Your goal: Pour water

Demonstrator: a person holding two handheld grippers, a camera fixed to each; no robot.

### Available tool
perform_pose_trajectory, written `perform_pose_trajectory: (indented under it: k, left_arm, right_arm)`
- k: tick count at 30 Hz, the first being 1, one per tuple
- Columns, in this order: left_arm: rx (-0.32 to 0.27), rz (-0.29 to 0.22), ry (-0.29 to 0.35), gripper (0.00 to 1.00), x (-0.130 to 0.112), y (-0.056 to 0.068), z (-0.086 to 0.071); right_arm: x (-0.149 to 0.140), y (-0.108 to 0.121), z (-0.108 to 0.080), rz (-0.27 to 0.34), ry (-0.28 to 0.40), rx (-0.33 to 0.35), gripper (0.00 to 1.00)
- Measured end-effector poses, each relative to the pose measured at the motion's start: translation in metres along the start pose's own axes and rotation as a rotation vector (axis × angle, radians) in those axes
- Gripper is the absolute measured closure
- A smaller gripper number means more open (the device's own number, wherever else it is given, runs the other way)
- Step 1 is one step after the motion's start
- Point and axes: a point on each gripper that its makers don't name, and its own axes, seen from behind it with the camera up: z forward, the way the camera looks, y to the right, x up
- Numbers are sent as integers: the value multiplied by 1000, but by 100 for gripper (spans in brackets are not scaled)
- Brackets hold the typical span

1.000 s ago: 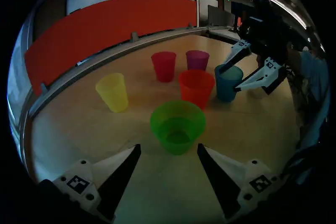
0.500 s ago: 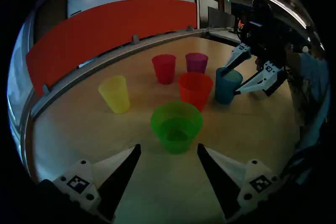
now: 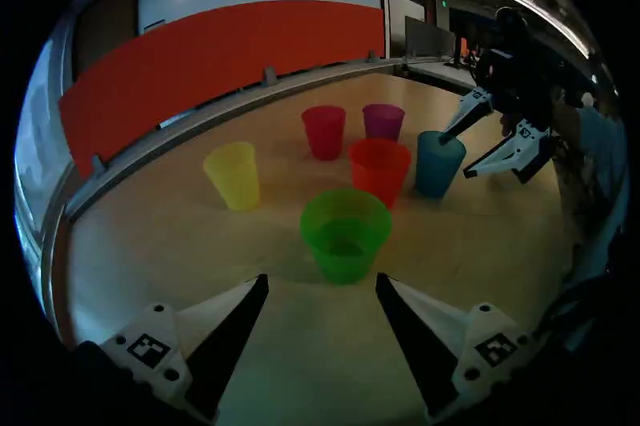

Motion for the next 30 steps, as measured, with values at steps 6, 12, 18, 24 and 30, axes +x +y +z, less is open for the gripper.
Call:
perform_pose_trajectory:
  k: [6,12,18,24,30]
  left_arm:
    - [29,-19,19,0,0,-3,-13]
    - [56,-42,48,0,1,-7,-28]
    - [87,-58,75,0,4,-9,-38]
    - [160,-80,132,0,14,-21,-49]
    - [257,-130,205,0,23,-39,-65]
  right_arm:
    - [-8,5,-20,6,8,-35,0]
    - [-11,5,-44,17,28,-57,0]
    - [-14,9,-59,40,43,-88,0]
    - [-5,22,-71,82,89,-151,0]
    - [7,42,-85,127,155,-248,0]
